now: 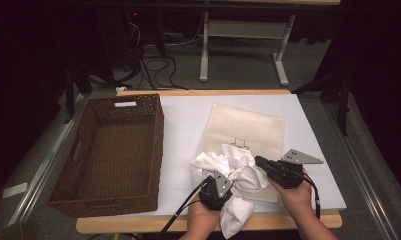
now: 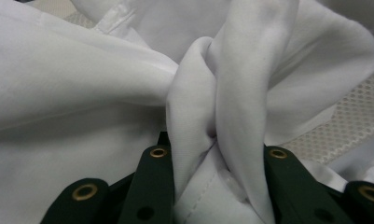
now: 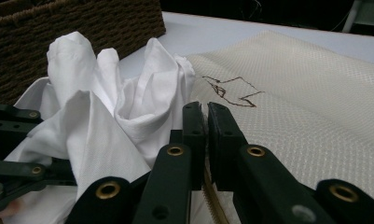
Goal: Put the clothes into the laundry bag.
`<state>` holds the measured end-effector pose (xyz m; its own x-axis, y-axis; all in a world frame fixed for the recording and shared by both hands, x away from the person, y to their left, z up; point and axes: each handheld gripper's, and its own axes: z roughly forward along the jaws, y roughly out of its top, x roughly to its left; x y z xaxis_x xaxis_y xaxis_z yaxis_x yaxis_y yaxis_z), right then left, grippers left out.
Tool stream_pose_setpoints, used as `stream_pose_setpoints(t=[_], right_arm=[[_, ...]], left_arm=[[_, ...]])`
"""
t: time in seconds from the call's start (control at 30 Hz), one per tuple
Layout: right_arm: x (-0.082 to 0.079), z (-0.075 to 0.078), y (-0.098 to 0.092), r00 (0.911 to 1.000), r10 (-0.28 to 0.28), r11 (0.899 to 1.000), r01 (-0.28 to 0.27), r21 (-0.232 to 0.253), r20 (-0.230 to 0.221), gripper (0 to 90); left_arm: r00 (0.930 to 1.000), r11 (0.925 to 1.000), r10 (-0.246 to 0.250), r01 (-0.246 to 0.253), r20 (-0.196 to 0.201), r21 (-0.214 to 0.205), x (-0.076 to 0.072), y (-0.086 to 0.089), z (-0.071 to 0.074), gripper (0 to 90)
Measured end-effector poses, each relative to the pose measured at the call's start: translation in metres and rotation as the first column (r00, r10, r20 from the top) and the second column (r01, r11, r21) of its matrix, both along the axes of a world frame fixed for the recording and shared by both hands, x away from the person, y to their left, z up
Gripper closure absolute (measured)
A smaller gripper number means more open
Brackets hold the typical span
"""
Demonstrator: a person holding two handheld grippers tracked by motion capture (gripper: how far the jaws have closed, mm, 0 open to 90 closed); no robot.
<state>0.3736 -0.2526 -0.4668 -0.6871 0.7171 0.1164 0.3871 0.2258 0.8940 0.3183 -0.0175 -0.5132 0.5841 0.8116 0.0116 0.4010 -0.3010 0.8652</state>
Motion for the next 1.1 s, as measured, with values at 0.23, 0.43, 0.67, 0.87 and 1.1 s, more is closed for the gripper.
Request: stream_pose_setpoints(t=[0.23, 0.43, 0.67, 0.87, 1.1], right_arm=[[-0.002, 0.001, 0.000, 0.9999, 0.010, 1.000, -0.010, 0.004, 0.010, 87.2], [-0.004, 0.001, 0.001, 0.9999, 0.009, 1.000, -0.009, 0.005, 0.007, 87.2], [-0.003, 0.002, 0.001, 0.9999, 0.013, 1.000, -0.013, 0.004, 0.009, 87.2], [-0.003, 0.002, 0.001, 0.9999, 0.013, 1.000, -0.013, 0.006, 0.007, 87.2], [-0.002, 0.001, 0.001, 0.9998, 0.017, 1.000, -0.017, 0.006, 0.004, 87.2]], left_arm=[[0.9987, 0.9996, 0.021, -0.022, -0.046, -0.020, 0.007, -0.002, -0.001, 71.8], [0.9981, 0.9975, 0.028, -0.031, -0.055, -0.063, 0.007, -0.003, 0.003, 55.6], [0.9991, 0.9978, 0.019, -0.017, 0.037, -0.064, -0.007, -0.005, 0.023, 42.3], [0.9968, 0.9995, -0.005, 0.007, 0.079, -0.029, -0.011, -0.014, 0.028, 58.1], [1.0000, 1.0000, 0.000, 0.000, -0.005, -0.009, 0.005, -0.026, 0.017, 74.3]])
